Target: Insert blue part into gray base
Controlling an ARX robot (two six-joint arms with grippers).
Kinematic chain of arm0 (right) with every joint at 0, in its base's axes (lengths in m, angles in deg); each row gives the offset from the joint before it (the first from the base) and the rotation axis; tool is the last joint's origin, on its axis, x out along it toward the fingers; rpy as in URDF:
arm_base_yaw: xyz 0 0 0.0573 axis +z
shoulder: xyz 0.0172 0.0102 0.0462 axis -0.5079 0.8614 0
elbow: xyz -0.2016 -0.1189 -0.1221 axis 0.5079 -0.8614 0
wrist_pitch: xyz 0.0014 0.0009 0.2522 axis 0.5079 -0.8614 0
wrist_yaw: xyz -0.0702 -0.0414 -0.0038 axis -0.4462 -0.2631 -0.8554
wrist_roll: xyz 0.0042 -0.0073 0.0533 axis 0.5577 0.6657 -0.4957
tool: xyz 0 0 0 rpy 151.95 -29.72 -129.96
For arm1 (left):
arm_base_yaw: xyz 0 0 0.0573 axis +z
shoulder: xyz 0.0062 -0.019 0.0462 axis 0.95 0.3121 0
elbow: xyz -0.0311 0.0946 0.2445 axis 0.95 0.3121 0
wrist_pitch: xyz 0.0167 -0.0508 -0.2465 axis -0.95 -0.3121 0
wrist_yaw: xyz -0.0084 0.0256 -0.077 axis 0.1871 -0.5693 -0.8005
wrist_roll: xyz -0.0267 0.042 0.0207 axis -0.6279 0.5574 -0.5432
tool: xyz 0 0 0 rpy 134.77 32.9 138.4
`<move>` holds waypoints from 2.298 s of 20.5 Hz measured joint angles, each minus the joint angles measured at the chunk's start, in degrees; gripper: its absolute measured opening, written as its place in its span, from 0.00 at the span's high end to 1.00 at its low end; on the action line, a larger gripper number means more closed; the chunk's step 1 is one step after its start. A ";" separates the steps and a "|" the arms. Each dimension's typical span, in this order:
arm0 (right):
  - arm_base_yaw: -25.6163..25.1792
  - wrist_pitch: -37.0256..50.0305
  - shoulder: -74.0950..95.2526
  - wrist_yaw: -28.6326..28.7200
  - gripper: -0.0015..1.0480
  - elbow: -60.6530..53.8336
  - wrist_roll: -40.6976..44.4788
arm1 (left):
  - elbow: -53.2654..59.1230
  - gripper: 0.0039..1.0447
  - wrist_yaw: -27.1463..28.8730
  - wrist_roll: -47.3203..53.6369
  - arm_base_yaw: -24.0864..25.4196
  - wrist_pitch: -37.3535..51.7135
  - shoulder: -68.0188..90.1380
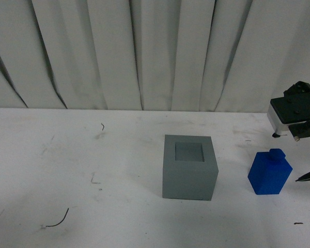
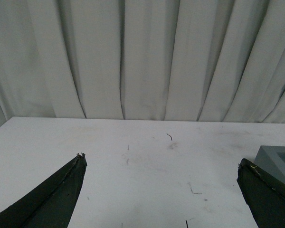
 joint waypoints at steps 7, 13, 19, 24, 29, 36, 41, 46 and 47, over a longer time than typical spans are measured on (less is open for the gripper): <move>1.29 1.49 5.18 -1.25 0.06 1.18 -0.37 | 0.00 0.06 0.00 -0.02 0.00 0.02 0.00; 1.51 2.54 7.41 -1.73 0.06 1.18 -0.85 | 0.00 0.06 0.00 -0.02 0.00 0.02 0.00; 1.49 2.78 8.02 -1.20 0.53 1.51 -1.33 | 0.00 0.06 0.00 -0.02 0.00 0.02 0.00; 0.92 2.91 7.93 -0.79 0.55 1.75 -1.95 | 0.00 0.06 0.00 -0.02 0.00 0.02 0.00; 0.79 0.31 7.61 -0.57 0.55 3.19 -2.36 | 0.00 0.06 0.00 0.00 0.00 0.02 0.00; 1.60 -2.82 5.75 0.68 0.55 6.36 -2.51 | 0.00 0.06 0.00 -0.02 0.00 0.00 0.00; 5.16 -10.95 3.06 2.27 0.55 12.46 -2.97 | 0.00 0.06 0.00 -0.02 0.00 0.02 0.00; 9.64 -17.92 3.30 4.11 0.55 20.24 -5.18 | 0.00 0.06 0.00 -0.02 0.00 0.00 0.00; 10.62 -18.88 3.91 4.15 0.55 21.66 -5.51 | 0.00 0.06 0.00 0.00 0.00 0.02 0.00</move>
